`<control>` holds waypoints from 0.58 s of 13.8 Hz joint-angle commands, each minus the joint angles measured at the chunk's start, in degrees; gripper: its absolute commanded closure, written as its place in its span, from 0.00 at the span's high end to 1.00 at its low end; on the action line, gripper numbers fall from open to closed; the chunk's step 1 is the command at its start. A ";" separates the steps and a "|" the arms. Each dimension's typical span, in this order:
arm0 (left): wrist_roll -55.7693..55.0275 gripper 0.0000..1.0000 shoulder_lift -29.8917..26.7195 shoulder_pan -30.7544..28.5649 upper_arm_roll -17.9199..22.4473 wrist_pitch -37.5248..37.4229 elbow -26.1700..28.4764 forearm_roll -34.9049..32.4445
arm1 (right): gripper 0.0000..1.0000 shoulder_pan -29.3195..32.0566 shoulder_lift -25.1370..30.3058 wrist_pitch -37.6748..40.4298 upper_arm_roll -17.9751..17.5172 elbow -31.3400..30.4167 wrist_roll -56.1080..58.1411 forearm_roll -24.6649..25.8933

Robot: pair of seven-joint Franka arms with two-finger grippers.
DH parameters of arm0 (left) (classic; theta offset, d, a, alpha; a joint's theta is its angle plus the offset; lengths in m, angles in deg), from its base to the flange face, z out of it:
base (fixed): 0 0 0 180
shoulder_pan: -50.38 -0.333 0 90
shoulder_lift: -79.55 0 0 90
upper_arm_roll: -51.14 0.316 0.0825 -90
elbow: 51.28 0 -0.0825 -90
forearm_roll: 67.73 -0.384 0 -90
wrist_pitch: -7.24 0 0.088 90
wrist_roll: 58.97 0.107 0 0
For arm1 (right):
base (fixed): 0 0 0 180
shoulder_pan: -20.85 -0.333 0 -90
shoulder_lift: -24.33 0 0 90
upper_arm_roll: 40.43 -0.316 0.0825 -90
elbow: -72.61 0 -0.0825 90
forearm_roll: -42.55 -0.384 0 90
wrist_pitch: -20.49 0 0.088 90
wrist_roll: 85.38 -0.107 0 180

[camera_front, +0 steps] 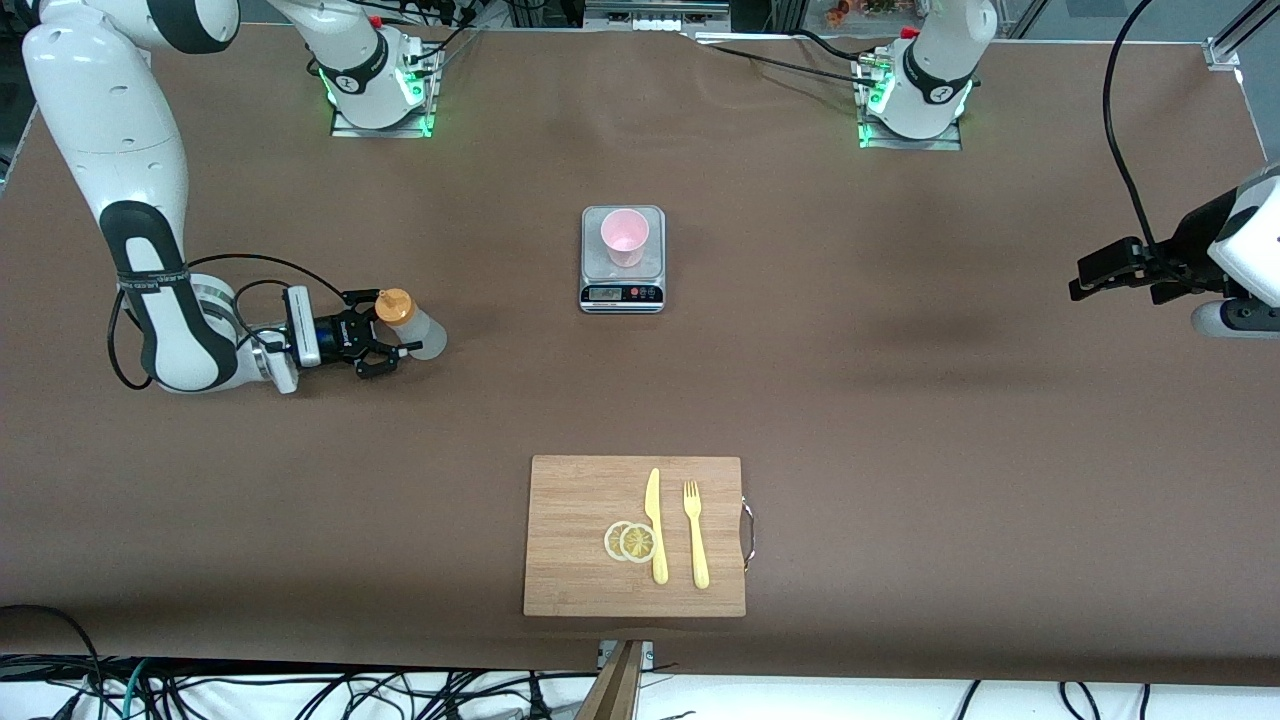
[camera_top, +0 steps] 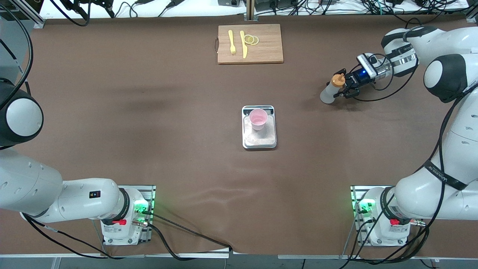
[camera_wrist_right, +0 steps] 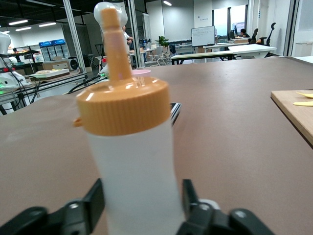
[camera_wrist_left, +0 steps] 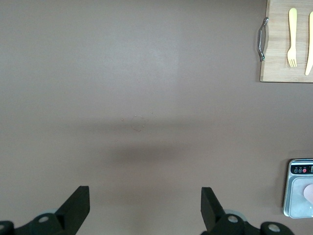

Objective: Add sauce to pink cup with both arms
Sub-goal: 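Grasp the white squeeze bottle with the right gripper and lift it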

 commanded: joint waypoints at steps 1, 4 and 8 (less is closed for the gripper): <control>1.19 1.00 0.00 0.39 -0.03 -1.04 -0.74 -1.65 | 0.45 -0.31 -0.01 0.54 -0.11 0.37 -2.95 -0.79; 1.19 1.00 0.00 0.39 -0.12 -1.04 -0.74 -1.65 | 0.29 -0.49 0.08 0.54 -0.11 0.46 -5.32 -0.61; 1.19 1.00 0.00 0.48 -0.20 -1.04 -0.74 -1.65 | 0.18 -2.07 1.48 0.45 -0.03 3.09 -10.24 3.24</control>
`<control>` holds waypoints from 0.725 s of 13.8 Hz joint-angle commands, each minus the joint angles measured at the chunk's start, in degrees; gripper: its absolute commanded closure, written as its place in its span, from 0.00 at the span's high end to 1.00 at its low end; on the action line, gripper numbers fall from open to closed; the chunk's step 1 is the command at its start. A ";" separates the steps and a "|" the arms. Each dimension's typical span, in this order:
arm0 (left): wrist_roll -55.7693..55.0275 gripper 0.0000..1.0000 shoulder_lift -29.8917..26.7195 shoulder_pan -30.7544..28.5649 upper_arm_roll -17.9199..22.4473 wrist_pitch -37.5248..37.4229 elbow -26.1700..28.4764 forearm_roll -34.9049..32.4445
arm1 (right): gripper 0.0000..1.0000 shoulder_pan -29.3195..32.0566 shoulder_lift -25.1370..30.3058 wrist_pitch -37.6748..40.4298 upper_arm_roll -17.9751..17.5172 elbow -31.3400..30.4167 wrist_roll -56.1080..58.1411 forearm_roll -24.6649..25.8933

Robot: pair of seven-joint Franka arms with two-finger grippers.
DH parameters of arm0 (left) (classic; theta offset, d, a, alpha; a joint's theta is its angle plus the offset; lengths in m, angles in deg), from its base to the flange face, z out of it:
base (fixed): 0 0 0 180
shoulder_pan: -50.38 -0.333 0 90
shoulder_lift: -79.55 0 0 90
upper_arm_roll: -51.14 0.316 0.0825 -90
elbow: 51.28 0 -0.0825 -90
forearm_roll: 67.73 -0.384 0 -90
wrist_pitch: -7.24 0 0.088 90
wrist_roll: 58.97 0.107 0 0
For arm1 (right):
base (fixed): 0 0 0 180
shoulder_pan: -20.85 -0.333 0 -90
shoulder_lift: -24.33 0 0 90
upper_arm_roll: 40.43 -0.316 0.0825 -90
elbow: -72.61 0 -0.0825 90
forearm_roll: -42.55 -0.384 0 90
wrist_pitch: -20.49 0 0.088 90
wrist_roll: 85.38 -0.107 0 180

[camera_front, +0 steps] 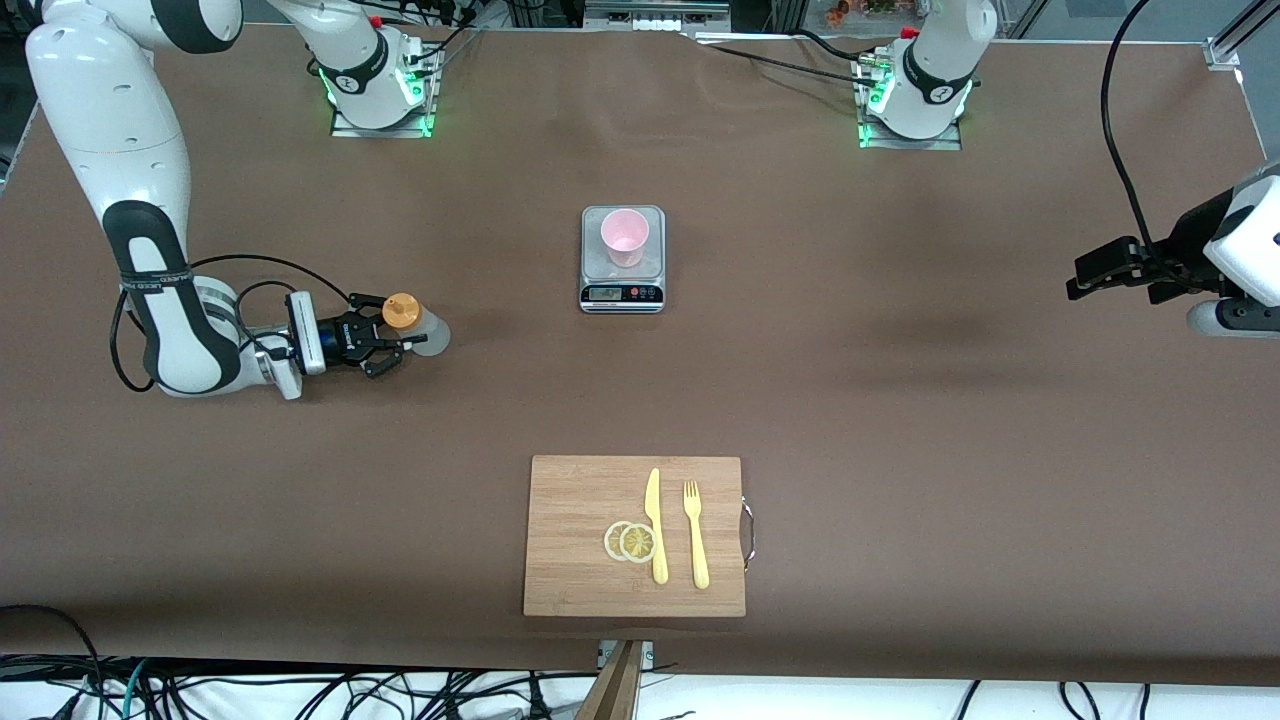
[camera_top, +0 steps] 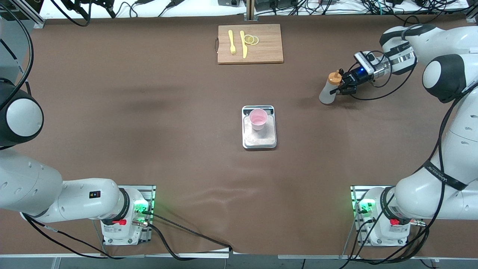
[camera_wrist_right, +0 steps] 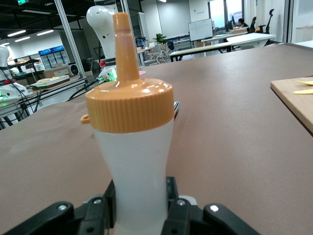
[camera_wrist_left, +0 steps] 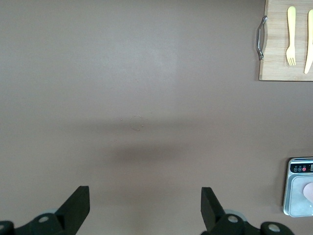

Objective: Add sauce to pink cup with both arms
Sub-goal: 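Grasp the white squeeze bottle with the right gripper and lift it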

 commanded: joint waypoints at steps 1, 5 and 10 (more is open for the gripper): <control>1.11 1.00 0.00 0.33 -0.14 -0.95 -0.74 -1.65 | 0.17 -1.52 1.52 0.59 0.09 2.17 -5.62 3.35; 1.11 1.00 0.00 0.33 -0.06 -0.95 -0.74 -1.56 | 0.09 -3.81 5.11 0.07 0.09 2.44 -11.94 6.77; 1.11 1.00 0.52 0.33 -0.06 -0.95 -2.15 -1.65 | 0.06 -10.21 12.40 -4.14 0.18 2.53 -24.15 16.26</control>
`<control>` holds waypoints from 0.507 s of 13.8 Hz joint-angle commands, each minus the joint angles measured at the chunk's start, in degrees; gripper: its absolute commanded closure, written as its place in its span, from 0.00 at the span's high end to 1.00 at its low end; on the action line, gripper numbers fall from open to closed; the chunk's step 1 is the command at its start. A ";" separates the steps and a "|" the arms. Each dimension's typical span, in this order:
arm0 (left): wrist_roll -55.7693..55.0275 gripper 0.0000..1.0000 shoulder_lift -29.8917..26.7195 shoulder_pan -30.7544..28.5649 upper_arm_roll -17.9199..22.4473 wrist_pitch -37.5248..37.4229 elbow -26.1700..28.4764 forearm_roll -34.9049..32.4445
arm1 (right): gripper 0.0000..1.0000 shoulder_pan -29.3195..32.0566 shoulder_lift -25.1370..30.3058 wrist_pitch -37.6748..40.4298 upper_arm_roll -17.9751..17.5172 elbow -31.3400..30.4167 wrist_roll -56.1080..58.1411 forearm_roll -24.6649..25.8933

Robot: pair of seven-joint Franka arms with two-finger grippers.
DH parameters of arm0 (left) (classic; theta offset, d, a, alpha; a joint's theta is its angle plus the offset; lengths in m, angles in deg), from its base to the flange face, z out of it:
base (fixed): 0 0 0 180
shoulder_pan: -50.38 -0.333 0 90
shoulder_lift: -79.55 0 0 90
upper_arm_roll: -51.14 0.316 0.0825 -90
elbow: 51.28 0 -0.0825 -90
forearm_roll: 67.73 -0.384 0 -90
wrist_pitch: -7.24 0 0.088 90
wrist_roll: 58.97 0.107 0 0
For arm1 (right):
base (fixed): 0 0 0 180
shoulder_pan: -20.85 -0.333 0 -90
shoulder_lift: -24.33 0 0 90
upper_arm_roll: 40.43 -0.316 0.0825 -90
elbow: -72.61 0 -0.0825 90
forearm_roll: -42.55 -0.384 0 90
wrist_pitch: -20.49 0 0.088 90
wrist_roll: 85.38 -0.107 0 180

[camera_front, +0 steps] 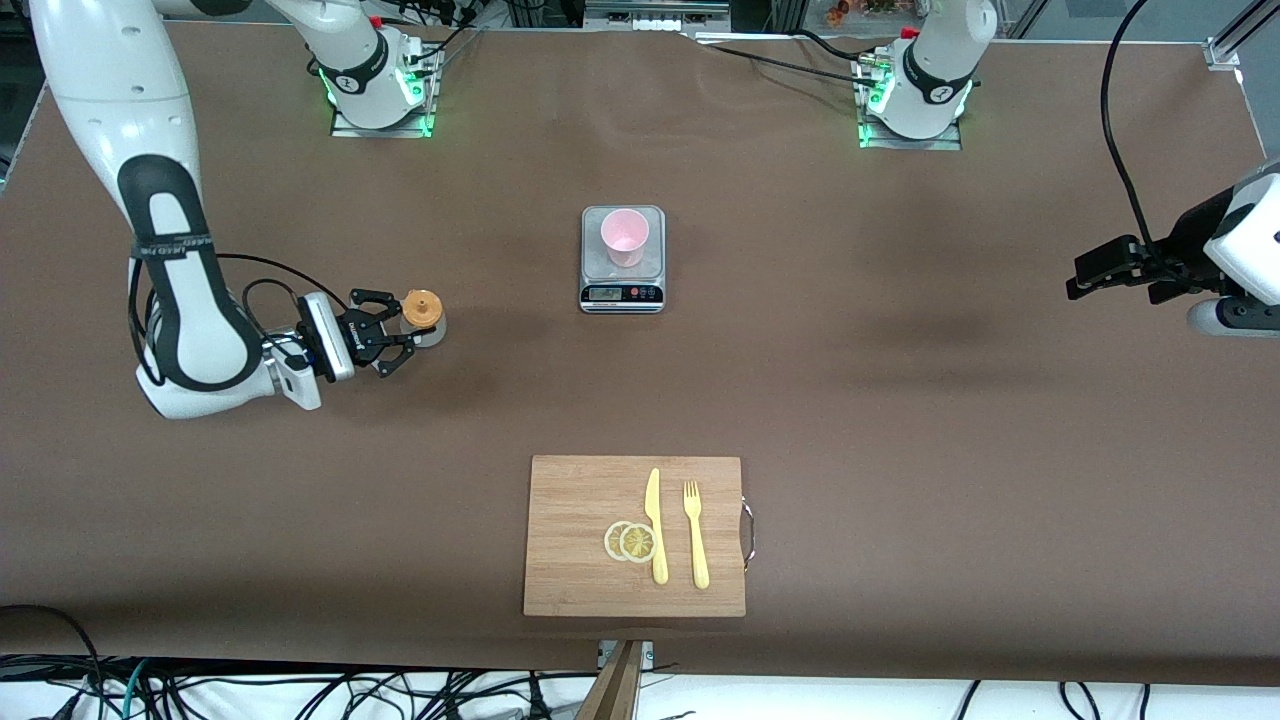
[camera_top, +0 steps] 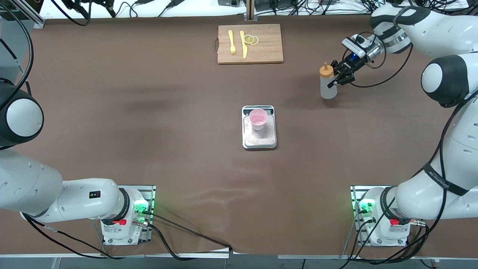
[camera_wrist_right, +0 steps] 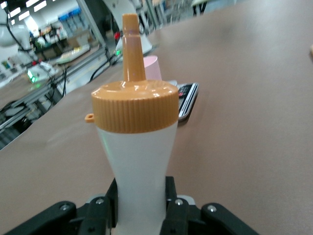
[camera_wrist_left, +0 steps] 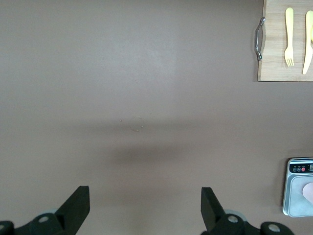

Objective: Add sauce to pink cup with both arms
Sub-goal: 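Carry the bottle with the right gripper over the pink cup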

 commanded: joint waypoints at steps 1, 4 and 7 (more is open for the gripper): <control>1.09 1.00 0.52 0.27 0.02 -0.92 -1.85 -1.65 | 0.06 -4.89 5.94 -3.00 0.19 -1.17 -8.84 5.99; 1.09 1.00 0.52 0.36 0.02 -0.92 -1.94 -1.65 | 0.05 -9.73 7.44 -4.16 -0.08 1.64 -18.77 11.97; 1.09 1.00 0.52 0.27 0.11 -0.92 -1.94 -1.56 | 0.05 -15.26 7.80 -4.16 -0.25 5.41 -28.35 18.91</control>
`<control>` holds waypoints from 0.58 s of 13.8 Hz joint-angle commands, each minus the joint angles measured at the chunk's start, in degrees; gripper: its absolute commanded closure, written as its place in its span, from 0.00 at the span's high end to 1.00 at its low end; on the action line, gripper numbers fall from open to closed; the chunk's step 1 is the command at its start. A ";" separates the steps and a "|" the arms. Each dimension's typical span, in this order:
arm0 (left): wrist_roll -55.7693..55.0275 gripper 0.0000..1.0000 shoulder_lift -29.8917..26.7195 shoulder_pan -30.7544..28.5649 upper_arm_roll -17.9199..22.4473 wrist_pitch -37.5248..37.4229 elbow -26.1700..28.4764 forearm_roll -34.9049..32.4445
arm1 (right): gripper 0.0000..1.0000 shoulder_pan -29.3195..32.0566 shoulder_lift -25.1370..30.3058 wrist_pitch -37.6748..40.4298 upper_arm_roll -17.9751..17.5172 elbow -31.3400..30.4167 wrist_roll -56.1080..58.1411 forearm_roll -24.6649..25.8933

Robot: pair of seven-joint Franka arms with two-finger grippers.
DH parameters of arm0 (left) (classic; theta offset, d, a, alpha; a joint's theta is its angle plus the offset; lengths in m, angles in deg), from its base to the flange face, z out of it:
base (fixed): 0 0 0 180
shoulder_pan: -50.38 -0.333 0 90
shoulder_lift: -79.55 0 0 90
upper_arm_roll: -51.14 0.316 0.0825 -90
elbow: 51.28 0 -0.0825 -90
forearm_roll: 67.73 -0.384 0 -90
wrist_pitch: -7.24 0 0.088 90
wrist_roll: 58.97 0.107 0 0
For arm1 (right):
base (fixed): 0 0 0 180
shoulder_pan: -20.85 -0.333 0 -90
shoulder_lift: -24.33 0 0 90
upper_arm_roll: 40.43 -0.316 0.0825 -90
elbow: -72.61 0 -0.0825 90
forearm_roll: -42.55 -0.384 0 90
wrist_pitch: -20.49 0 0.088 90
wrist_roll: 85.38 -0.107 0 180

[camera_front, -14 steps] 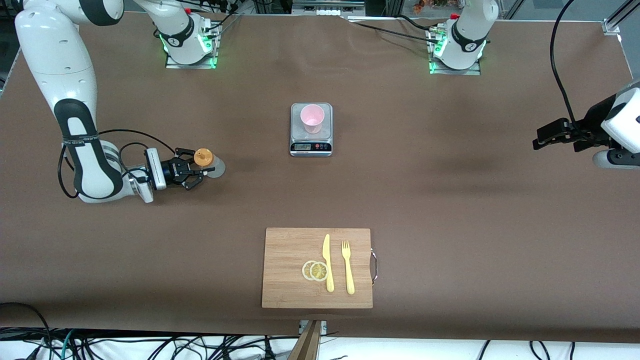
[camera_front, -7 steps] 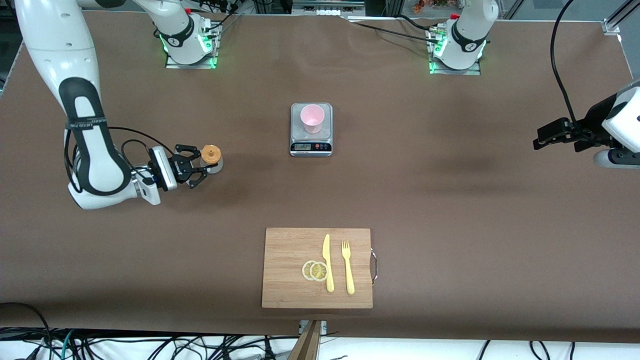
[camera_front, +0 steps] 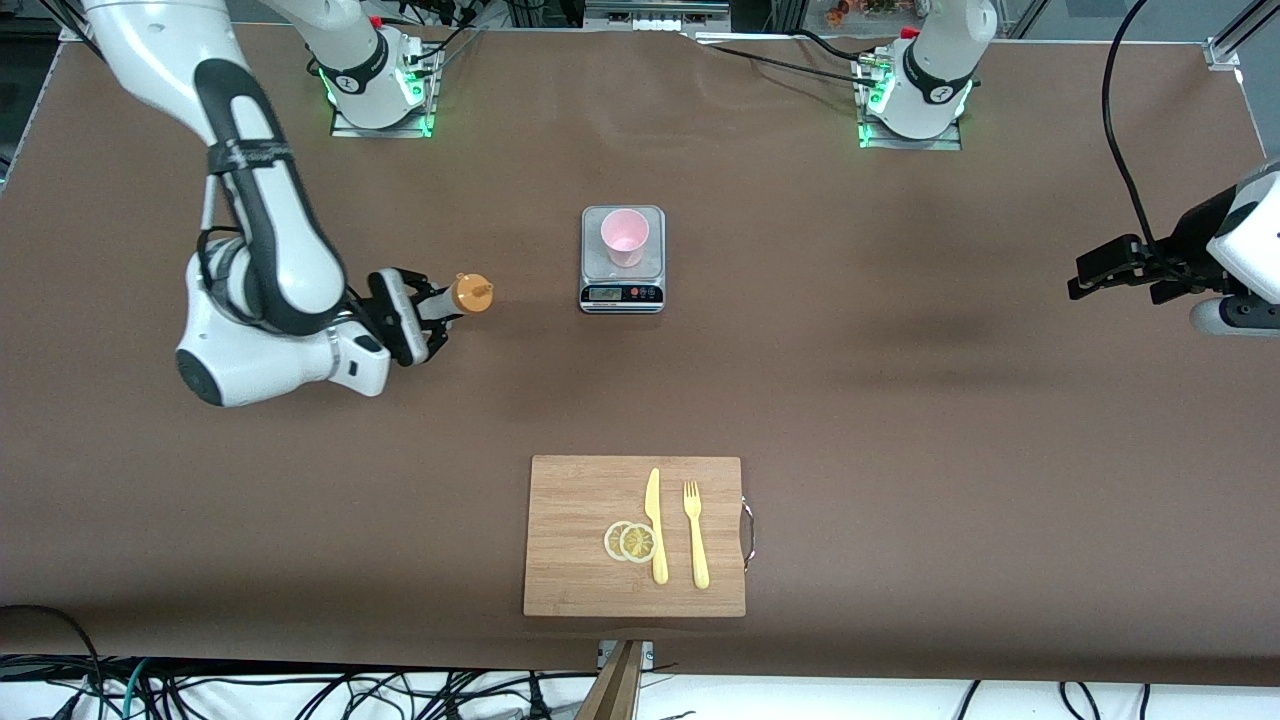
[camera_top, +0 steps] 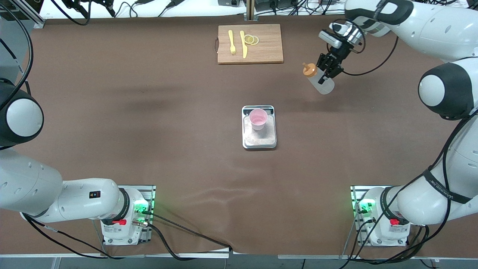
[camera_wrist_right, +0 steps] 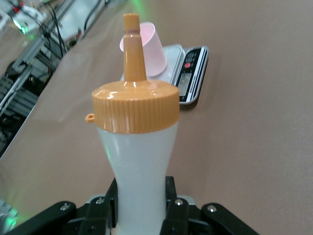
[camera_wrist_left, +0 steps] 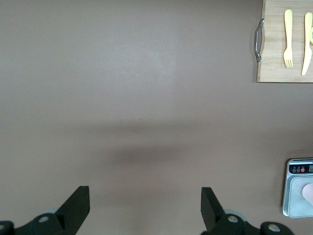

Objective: Add sauce to pink cup with both arms
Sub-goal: 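Carry the bottle with the right gripper over the pink cup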

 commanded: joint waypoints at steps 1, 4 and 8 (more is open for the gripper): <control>1.09 1.00 0.52 0.19 0.10 -0.92 -1.75 -1.56 | 0.05 -4.77 0.98 0.44 0.06 3.27 -9.60 7.22; 1.18 1.00 0.52 0.10 0.10 -0.92 -1.75 -1.47 | 0.06 -9.44 1.69 0.35 -3.00 4.33 -20.59 17.15; 1.18 1.00 0.52 0.10 0.10 -0.92 -1.75 -1.47 | 0.06 -11.82 1.60 0.61 -9.07 6.53 -34.92 26.75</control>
